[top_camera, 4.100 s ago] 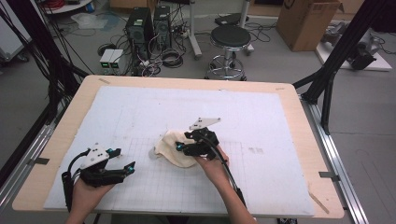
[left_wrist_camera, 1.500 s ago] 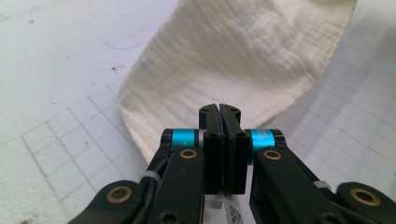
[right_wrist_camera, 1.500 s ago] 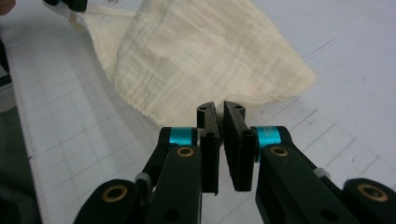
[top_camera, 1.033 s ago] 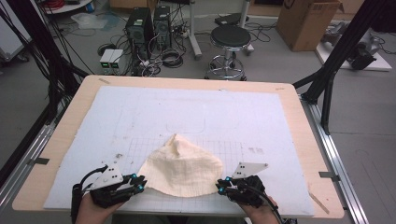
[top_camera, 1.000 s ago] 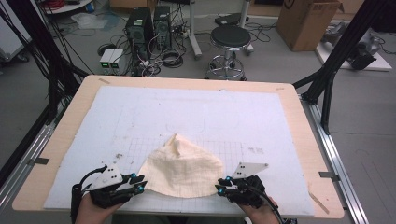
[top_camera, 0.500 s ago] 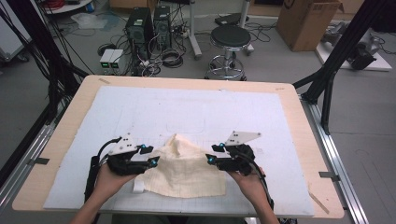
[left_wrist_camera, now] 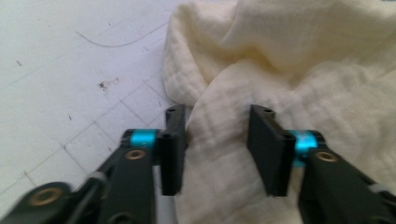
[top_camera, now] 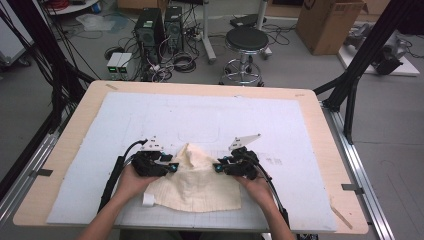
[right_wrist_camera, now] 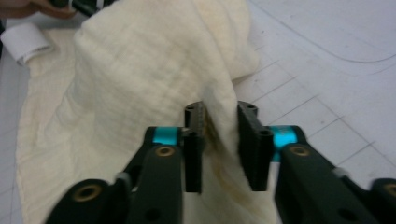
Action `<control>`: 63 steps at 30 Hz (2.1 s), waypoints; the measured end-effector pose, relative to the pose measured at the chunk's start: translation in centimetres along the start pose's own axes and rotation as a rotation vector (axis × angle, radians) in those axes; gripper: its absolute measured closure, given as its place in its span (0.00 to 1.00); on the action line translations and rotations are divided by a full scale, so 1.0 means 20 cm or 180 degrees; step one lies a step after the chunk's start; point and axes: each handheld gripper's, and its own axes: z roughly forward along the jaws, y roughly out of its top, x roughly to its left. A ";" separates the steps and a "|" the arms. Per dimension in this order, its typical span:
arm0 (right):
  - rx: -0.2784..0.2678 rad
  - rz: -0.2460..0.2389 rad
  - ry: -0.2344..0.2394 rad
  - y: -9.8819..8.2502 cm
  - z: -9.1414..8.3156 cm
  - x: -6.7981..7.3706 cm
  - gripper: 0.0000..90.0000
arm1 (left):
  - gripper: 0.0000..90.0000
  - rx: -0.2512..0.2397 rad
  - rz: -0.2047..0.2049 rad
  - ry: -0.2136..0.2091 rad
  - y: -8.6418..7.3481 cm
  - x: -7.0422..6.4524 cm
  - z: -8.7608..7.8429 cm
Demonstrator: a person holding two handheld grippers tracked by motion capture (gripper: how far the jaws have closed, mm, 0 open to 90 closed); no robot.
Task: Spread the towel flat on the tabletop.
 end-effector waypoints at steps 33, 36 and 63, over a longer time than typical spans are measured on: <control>0.0191 -0.0242 -0.0028 -0.17 -0.19 0.30 0.81 | 0.90 -0.0239 -0.0024 -0.0278 -0.27 -0.21 -0.39; 0.0071 -0.0233 0.0005 -0.14 -0.22 0.30 0.69 | 0.75 -0.0349 -0.0065 -0.0320 -0.22 -0.19 -0.40; 0.0483 -0.0132 0.0060 0.01 0.05 0.05 0.96 | 0.93 0.0185 -0.0023 -0.0001 -0.01 -0.03 -0.09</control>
